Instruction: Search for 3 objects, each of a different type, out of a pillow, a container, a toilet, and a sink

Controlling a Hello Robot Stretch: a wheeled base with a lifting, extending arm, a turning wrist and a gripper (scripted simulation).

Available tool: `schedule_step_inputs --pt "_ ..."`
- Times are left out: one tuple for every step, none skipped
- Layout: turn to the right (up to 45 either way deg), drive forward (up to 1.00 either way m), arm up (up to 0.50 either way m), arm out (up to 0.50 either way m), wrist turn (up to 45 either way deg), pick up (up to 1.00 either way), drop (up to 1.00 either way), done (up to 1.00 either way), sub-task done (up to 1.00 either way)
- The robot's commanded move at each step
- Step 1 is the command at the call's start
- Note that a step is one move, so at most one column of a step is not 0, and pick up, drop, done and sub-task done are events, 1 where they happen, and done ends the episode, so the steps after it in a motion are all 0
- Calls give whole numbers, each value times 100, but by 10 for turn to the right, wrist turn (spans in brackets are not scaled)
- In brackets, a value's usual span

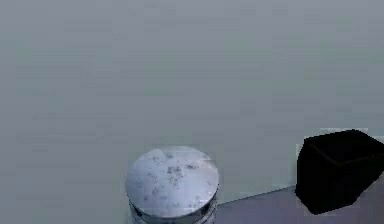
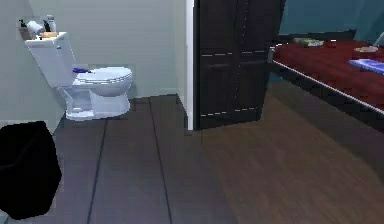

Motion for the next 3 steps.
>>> schedule_step_inputs --pt "0 0 0 0 0 0 0 0 100" --pt "-450 0 0 0 0 0 0 0 0" --pt "-450 0 0 0 0 0 0 0 0"
